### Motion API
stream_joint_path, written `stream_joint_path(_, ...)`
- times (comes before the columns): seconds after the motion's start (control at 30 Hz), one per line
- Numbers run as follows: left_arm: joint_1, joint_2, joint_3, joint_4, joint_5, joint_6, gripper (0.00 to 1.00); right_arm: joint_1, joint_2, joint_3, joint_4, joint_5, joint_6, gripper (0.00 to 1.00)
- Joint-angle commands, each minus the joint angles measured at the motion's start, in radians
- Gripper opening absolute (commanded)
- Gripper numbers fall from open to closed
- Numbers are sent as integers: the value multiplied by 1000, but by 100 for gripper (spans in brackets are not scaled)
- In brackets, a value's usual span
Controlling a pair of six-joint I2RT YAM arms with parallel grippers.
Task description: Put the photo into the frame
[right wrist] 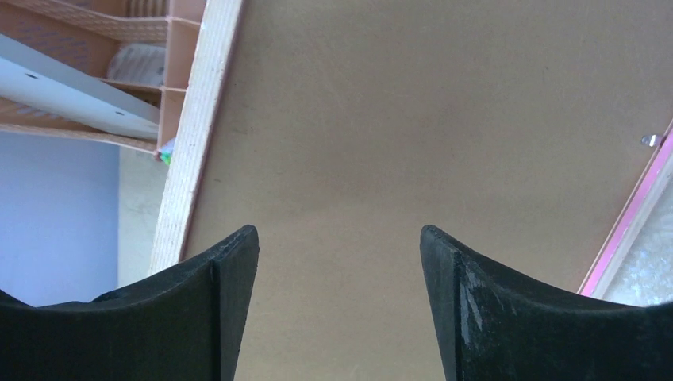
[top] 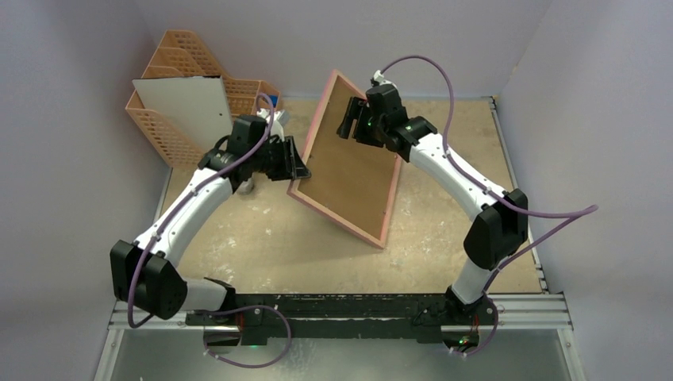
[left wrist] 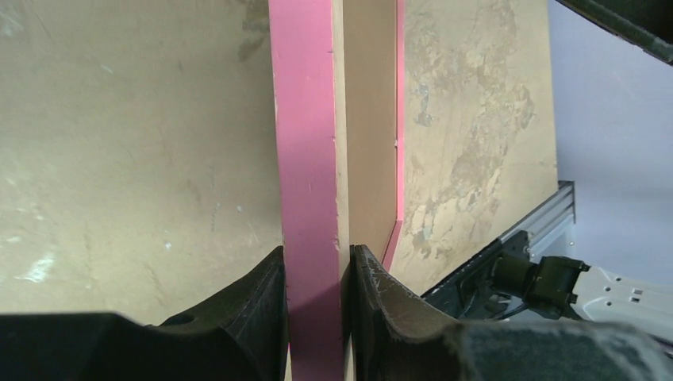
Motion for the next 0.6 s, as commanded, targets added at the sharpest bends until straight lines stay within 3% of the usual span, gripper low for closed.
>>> stream_joint_path(0.0, 5, 25, 200, -92, -56, 150, 0, -32, -25, 94, 16, -114, -24, 78)
stream_joint_path(0.23, 4, 89, 372, -181, -140, 220, 0, -45, -18, 144, 77, -190, -37, 93)
stream_joint_path(0.57, -17, 131, 548, -240, -86, 397, 0, -52, -4, 185, 119, -236, 31, 92)
